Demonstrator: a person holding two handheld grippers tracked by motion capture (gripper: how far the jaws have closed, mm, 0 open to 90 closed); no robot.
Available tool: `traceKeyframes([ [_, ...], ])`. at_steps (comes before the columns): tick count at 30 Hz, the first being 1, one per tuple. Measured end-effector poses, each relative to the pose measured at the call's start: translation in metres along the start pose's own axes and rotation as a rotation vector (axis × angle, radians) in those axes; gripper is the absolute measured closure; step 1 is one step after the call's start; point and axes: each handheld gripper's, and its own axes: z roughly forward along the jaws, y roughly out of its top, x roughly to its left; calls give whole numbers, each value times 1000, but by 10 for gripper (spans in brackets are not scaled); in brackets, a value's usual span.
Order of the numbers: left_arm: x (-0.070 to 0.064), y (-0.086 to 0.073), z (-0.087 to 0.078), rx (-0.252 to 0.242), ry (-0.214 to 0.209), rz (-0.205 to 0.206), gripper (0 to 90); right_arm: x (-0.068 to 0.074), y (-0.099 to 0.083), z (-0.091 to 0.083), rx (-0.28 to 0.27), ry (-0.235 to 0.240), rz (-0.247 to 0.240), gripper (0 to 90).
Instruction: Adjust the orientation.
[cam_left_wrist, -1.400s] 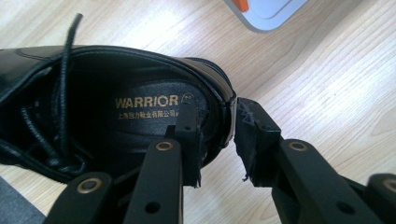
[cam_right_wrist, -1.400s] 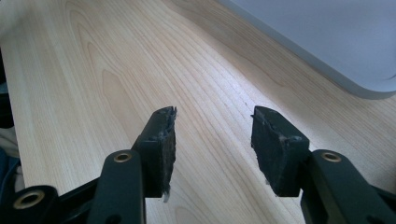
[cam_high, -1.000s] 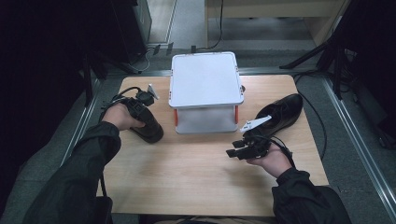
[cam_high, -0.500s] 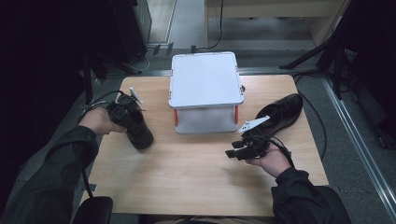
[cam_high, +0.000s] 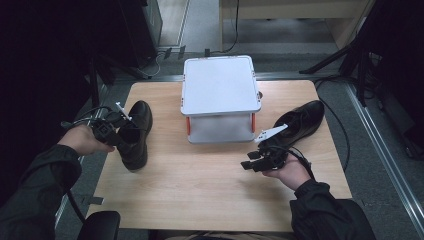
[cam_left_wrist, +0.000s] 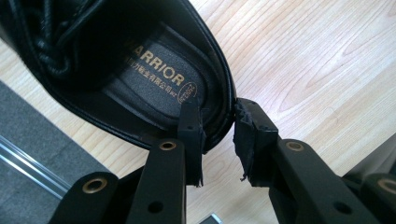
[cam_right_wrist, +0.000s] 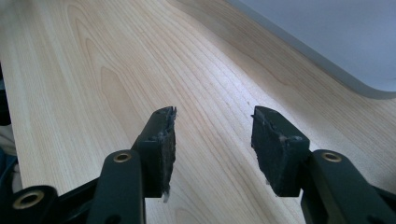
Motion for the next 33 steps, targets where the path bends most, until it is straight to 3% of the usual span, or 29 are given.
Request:
traceKeyframes([
  [2, 1, -1, -2, -8, -5, -9, 857, 0, 0, 0, 1, 1, 0, 504],
  [3, 3, -2, -5, -28, 24, -44, 857, 0, 0, 0, 0, 0, 1, 504],
  [8, 3, -3, -3, -13, 20, -36, 830, 0, 0, 0, 1, 1, 1, 504],
  [12, 4, -1, -4, -28, 28, -74, 817, 0, 0, 0, 1, 2, 0, 504],
  [14, 6, -1, -10, -56, 46, -136, 700, 0, 0, -1, 0, 2, -2, 504],
  [15, 12, -3, -20, -100, 66, -225, 680, 0, 0, -1, 0, 2, -2, 504],
  [16, 12, -3, -20, -100, 66, -225, 655, 0, 0, -1, 0, 2, -4, 504],
  [18, 20, -6, -28, -115, 80, -350, 623, 0, 0, 0, 2, -1, 2, 503],
  [19, 20, -6, -28, -115, 80, -350, 622, 0, 0, 0, 2, -1, 2, 503],
  [20, 23, -8, -25, -96, 92, -399, 619, 0, 0, 0, 1, -2, -2, 498],
  [21, 23, -8, -25, -96, 92, -399, 623, 0, 0, 0, 1, -2, -2, 498],
  [24, 29, -11, -17, -93, 77, -492, 626, 1, 0, -1, 2, -5, -2, 493],
  [26, 35, -13, -4, -78, 76, -578, 626, 0, 0, 0, 4, -4, -2, 493],
  [28, 37, -13, 1, -75, 69, -595, 627, 0, 0, 0, 5, -4, -1, 493],
  [30, 41, -14, 5, -113, 62, -630, 638, 1, 0, 0, 5, -3, -3, 492],
  [33, 44, -14, 7, -119, 61, -644, 641, 1, 0, 0, 5, -3, -3, 492],
])
